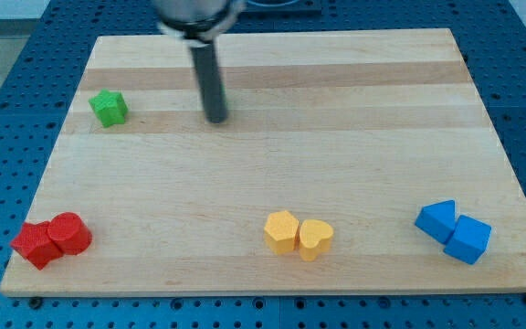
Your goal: Nudge green star right a bit
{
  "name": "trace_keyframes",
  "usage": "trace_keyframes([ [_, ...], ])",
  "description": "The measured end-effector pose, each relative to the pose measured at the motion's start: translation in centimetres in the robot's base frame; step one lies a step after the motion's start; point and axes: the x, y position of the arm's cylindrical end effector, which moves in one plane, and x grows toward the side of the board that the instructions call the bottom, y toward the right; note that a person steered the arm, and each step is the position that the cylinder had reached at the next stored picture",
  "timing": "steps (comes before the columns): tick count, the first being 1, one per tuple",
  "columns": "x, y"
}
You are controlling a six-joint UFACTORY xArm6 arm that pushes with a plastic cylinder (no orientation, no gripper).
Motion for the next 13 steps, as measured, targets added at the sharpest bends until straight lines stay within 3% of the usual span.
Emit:
trace_keyframes([
  [1,-4.5,2.3],
  [2,-2.1,2.8],
  [3,4.1,2.7],
  [4,4.1,-3.7],
  [5,-1.9,-5.7],
  [8,-8.0,9.9],
  [10,-13.7,12.5],
  [11,-14.0,19.4],
  [13,-16.2,13.4],
])
